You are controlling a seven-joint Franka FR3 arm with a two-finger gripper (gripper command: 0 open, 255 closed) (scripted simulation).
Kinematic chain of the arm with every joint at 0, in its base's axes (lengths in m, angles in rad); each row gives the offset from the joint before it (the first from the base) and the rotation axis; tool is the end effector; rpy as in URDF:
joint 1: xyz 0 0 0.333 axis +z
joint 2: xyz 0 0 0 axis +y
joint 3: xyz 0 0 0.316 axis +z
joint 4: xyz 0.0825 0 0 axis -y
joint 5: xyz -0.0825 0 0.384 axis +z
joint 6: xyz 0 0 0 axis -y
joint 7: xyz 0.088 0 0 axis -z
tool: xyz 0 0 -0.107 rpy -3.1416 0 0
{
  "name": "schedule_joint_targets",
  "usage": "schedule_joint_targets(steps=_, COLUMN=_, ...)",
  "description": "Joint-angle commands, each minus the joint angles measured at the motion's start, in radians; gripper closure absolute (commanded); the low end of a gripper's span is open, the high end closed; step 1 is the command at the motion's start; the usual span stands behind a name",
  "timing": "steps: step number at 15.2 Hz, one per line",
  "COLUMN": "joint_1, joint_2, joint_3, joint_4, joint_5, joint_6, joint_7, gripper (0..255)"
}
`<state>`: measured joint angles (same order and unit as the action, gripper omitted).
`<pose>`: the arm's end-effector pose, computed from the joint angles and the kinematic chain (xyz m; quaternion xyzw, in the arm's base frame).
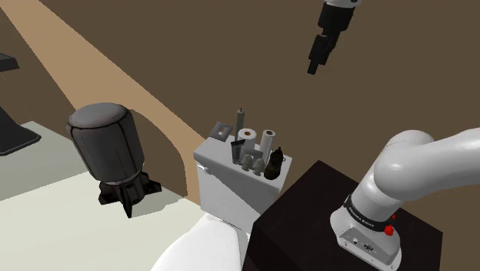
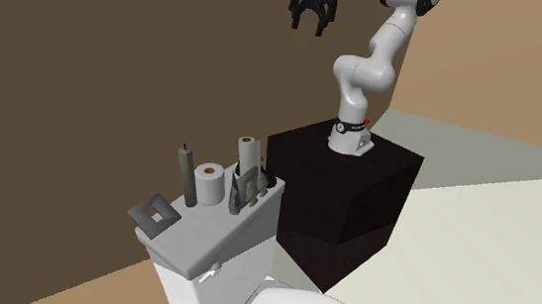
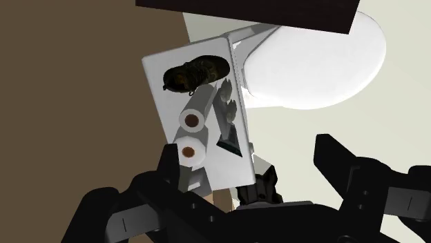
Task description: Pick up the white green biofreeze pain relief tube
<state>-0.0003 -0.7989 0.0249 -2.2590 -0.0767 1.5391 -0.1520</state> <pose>0.2998 0.0021 0.6376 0.9947 0.0819 0.0361 0.0497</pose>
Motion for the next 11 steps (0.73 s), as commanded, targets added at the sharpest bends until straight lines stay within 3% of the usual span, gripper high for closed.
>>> schedule_joint_targets(steps=1, joint_1=0.000, joint_2=0.000, joint_3=0.000, joint_4=0.000, joint_5=0.000, joint_6=0.000, joint_7=0.000, gripper=0)
schedule_joint_targets(steps=11, joint_1=0.037, joint_2=0.226, joint_3=-0.086, joint_4=-0.114, joint_5=-0.028, joint_6=0.298, joint_7=-0.173, gripper=0)
